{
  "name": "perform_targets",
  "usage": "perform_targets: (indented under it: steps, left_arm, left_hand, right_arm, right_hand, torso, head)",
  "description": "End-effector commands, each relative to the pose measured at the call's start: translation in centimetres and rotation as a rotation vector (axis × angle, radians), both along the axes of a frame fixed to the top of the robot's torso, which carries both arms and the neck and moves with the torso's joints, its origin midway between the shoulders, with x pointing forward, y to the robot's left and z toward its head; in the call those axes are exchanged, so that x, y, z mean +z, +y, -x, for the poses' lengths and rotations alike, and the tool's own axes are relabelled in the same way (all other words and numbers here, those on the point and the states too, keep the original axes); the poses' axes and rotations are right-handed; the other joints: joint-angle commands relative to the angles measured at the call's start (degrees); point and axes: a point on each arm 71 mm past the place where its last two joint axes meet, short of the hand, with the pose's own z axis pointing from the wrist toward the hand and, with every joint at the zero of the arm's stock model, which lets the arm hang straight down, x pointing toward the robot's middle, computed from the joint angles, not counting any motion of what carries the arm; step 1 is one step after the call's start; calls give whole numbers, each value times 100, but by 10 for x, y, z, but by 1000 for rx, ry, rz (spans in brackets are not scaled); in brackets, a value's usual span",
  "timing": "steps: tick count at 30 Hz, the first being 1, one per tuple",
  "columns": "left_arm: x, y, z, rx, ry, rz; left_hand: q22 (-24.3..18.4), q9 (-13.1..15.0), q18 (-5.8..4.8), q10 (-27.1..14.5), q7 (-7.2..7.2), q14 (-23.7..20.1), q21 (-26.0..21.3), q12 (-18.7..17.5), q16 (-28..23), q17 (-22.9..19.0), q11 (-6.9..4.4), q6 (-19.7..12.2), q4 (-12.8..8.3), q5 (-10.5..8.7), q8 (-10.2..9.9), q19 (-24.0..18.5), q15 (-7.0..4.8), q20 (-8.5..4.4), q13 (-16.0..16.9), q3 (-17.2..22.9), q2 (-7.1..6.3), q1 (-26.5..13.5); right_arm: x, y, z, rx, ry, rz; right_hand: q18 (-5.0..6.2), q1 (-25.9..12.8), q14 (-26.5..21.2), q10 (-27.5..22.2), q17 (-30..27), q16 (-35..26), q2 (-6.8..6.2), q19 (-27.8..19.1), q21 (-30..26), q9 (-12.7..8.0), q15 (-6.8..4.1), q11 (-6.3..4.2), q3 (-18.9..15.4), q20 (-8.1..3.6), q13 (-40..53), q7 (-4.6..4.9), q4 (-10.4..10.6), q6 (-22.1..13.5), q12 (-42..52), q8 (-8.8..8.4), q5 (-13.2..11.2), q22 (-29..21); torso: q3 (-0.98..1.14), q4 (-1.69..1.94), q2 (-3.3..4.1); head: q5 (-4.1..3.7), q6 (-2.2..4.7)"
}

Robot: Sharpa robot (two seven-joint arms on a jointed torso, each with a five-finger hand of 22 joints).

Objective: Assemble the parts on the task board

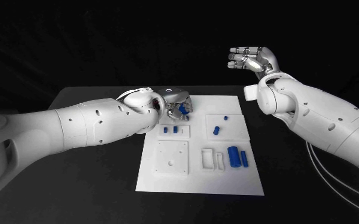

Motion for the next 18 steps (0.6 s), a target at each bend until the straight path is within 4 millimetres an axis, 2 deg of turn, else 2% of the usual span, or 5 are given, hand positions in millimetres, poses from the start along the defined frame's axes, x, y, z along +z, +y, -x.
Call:
perform_targets:
  steps: [1,5,11,18]
  left_arm:
    - [-3,-3,1,-24,16,-49]
    - [-5,-3,1,-23,17,-53]
    - [-9,-5,1,-30,14,-53]
    - [-13,-7,1,-35,21,-55]
  left_hand:
    - [107,-8,41,6,-7,31,-18,-25,33,-12,-2,-40,28,-27,-22,27,-12,9,-9,-30,7,27]
    - [112,-8,48,36,8,48,-8,-29,52,-18,-7,-21,35,-22,-21,35,-9,11,-9,5,35,42]
    - [117,-8,154,125,4,160,48,-43,48,-87,-27,91,39,9,-23,66,25,84,-12,240,34,15]
    - [124,-7,196,256,3,229,172,-46,89,-94,-51,175,23,22,-21,74,26,98,-14,488,57,-23]
  right_arm:
    - [1,3,1,20,-7,5]
    - [1,3,1,21,-7,5]
    - [1,4,1,22,-7,4]
    - [1,4,1,24,-7,4]
  right_hand:
    - [-29,-26,-50,-35,-10,6,0,-52,-19,-8,0,9,-30,-5,-6,13,-9,-41,-2,-30,30,-6]
    - [-29,-26,-50,-35,-10,6,0,-52,-19,-8,0,9,-30,-5,-6,13,-9,-41,-2,-30,30,-6]
    - [-29,-26,-50,-35,-10,6,0,-52,-19,-8,0,9,-30,-5,-6,13,-9,-41,-2,-30,30,-6]
    - [-29,-26,-50,-35,-10,6,0,-52,-19,-8,0,9,-30,-5,-6,13,-9,-41,-2,-30,30,-6]
  torso:
    - [2,7,-7]
    - [1,9,-8]
    - [-1,6,-6]
    - [0,8,-6]
  head:
    - [-5,-4]
    - [-2,-6]
    - [-3,-4]
    - [-10,-3]
